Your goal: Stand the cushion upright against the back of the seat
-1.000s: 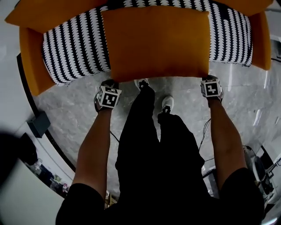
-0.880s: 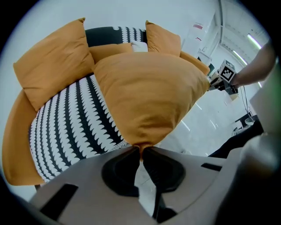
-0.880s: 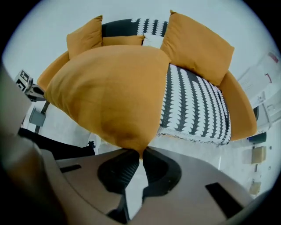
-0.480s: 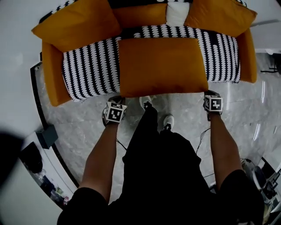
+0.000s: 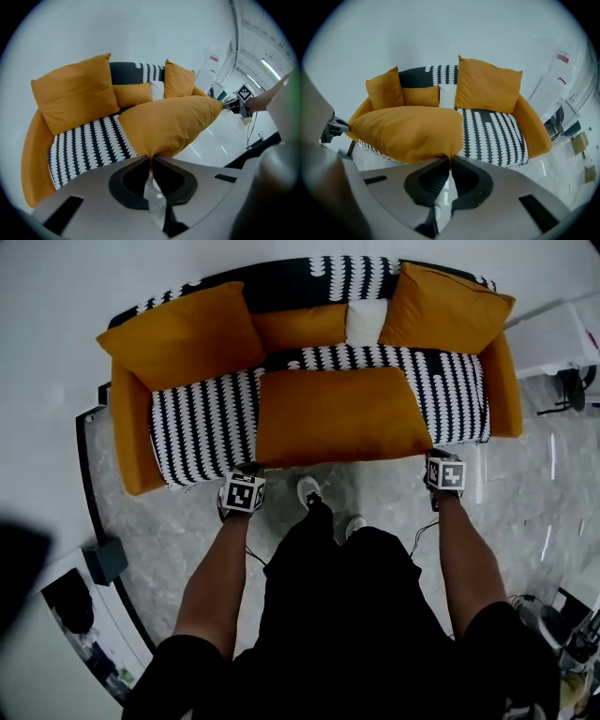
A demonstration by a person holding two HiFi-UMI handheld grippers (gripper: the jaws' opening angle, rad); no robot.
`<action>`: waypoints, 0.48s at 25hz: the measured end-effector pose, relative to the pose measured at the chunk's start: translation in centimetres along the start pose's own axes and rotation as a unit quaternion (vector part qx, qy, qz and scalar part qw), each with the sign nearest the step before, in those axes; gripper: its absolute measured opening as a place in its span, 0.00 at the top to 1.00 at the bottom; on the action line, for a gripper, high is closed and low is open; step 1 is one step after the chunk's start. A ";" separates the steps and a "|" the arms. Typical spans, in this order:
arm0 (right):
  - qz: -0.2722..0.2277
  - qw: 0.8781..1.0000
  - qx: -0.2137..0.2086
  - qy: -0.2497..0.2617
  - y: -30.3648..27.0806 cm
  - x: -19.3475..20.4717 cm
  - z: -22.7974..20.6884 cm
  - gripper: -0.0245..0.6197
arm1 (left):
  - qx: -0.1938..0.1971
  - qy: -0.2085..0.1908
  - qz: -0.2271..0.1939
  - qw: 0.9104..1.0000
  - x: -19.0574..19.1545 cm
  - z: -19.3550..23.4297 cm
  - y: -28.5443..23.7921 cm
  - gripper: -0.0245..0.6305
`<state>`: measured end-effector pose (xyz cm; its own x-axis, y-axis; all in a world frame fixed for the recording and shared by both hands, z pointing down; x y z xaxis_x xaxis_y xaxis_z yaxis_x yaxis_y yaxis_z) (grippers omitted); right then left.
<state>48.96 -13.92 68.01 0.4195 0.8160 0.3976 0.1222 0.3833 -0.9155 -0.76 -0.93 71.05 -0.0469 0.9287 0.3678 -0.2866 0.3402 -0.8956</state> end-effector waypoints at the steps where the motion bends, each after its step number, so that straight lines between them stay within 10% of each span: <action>1: -0.002 1.000 -0.001 -0.008 0.4 -0.1 0.2 0.89 | 0.001 -0.007 0.001 1.000 -0.5 0.1 0.6 0.91; 12: -0.049 0.998 -0.007 -0.037 3.5 -4.5 -0.2 0.89 | 0.002 0.050 -0.059 0.997 -4.3 1.4 4.0 0.91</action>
<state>47.69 -16.32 62.98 0.3383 0.8047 0.4880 0.1714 0.4572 -0.8727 -3.06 -3.81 66.25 0.0821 0.8928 0.4429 -0.2886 0.4467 -0.8468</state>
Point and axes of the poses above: the fingertips, and each gripper's own axes: y backward along the fingers, z to its left, x out of its underside, the point moved 6 cm from there along y, backward along the fingers, and after that the axes turned 6 degrees about y, right-handed, at the moved point
